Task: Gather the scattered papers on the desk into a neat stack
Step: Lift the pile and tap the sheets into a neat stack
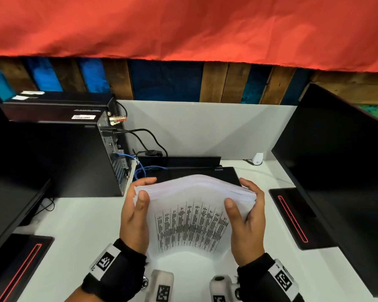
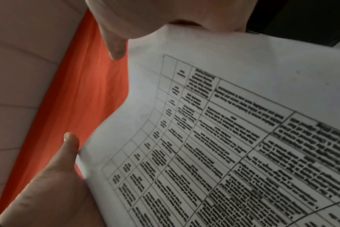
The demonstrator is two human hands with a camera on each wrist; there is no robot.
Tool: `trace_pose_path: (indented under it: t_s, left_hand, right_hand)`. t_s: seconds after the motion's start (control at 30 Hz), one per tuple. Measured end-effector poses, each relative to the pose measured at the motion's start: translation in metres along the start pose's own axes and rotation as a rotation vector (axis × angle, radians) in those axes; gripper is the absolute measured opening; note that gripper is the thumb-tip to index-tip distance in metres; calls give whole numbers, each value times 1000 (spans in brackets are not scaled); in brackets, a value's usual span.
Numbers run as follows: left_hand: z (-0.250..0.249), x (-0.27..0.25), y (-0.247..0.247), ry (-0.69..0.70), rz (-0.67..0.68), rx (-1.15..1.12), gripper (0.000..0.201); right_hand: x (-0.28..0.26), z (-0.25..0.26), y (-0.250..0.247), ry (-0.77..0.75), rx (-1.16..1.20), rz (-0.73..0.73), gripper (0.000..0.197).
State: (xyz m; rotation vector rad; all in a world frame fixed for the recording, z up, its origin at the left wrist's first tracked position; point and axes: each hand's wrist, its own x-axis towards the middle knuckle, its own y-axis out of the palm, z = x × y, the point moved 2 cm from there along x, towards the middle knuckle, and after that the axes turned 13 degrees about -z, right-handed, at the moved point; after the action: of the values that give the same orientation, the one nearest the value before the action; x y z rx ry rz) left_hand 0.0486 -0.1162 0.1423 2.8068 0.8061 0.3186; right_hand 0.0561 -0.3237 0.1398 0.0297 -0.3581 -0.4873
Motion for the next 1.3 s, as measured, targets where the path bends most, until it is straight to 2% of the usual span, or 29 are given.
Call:
trace_pose_path:
  t_s: [0.1, 0.23, 0.33, 0.4, 0.47, 0.53, 0.63, 0.73, 0.83, 0.93, 1.03, 1.1, 1.17, 1.3]
  left_hand:
    - [-2, 3, 2, 39, -12, -3, 82]
    - [-8, 3, 15, 47, 13, 0, 80]
    - [-11, 10, 21, 51, -97, 25, 58]
    - [-13, 19, 24, 36, -172, 71, 37]
    - [-15, 27, 26, 48, -203, 128, 18]
    - [-16, 32, 29, 47, -207, 153, 10]
    - [-13, 35, 27, -6, -189, 119, 16]
    - [-2, 33, 20, -35, -111, 60, 43]
    - [12, 24, 10, -91, 5, 2, 79]
    - [25, 20, 7, -149, 86, -21, 95]
    - [30, 24, 4, -184, 105, -36, 93]
    - [33, 27, 3, -207, 126, -34, 97]
    - [36, 29, 3, -247, 188, -5, 100]
    - [42, 33, -2, -325, 220, 42, 97]
  right_hand:
    - [4, 4, 0, -36, 31, -32, 65]
    - [2, 8, 9, -112, -27, 20, 78]
    - [5, 11, 12, -247, -168, 44, 62]
    - [9, 8, 12, -253, -267, 64, 47]
    - [10, 4, 11, -250, -317, 61, 42]
    - [10, 2, 10, -260, -321, 49, 40]
    - [12, 2, 11, -224, -293, 97, 46]
    - [17, -1, 6, -188, -181, 94, 63]
    - [21, -14, 2, 25, -30, 82, 89]
    - [19, -25, 4, 229, 53, 181, 102]
    - [23, -30, 2, 288, 76, 158, 97]
    - [25, -33, 1, 342, 79, 164, 79]
    - [27, -34, 3, 383, 48, 246, 58]
    - [31, -43, 0, 415, -18, 248, 55]
